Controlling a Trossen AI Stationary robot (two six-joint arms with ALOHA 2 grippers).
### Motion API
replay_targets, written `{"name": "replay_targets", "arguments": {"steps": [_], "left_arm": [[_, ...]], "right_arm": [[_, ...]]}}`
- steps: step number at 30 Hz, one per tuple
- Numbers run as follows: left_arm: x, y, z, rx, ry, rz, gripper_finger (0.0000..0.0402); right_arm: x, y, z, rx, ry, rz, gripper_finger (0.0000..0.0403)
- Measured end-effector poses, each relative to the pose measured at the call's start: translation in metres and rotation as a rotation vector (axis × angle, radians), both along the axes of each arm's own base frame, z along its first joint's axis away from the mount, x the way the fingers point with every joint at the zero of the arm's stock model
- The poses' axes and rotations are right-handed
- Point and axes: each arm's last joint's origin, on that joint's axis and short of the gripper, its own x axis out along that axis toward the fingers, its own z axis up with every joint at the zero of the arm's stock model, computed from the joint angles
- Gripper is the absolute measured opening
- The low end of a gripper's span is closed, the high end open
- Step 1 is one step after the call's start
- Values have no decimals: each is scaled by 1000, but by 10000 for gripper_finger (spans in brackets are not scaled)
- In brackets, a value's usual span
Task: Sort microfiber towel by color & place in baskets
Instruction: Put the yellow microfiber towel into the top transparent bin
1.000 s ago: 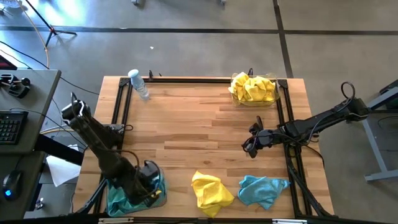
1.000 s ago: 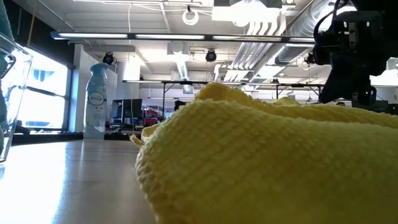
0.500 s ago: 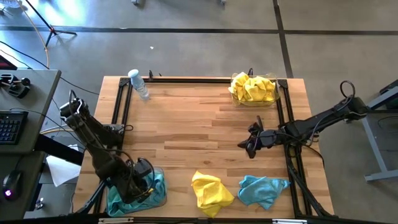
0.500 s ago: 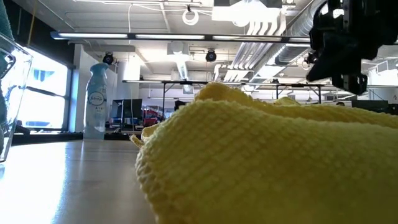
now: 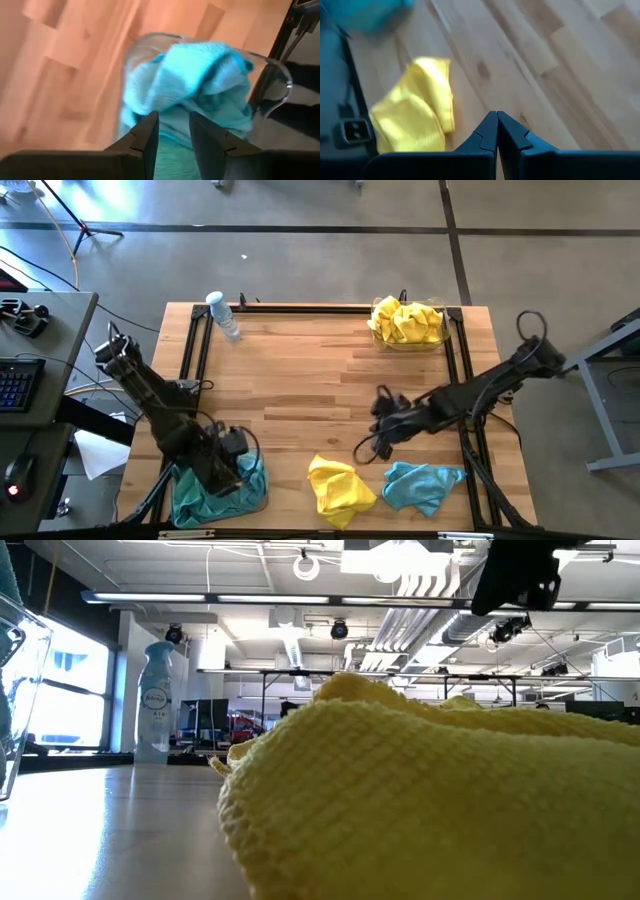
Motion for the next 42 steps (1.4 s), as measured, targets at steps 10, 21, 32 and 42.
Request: {"name": "replay_targets", "arguments": {"steps": [10, 21, 32, 42], "left_arm": [[-21, 50, 32, 133, -103, -121, 99], [-34, 94, 12, 161, -167, 15, 99], [-30, 92, 8, 86, -204, 55, 99], [-28, 91, 9, 50, -221, 112, 99]], "right_arm": [[43, 45, -12, -34, 127, 39, 11], [60, 83, -44, -64, 153, 172, 120], [71, 117, -65, -152, 22, 485, 204], [89, 125, -108, -194, 133, 606, 209]]}}
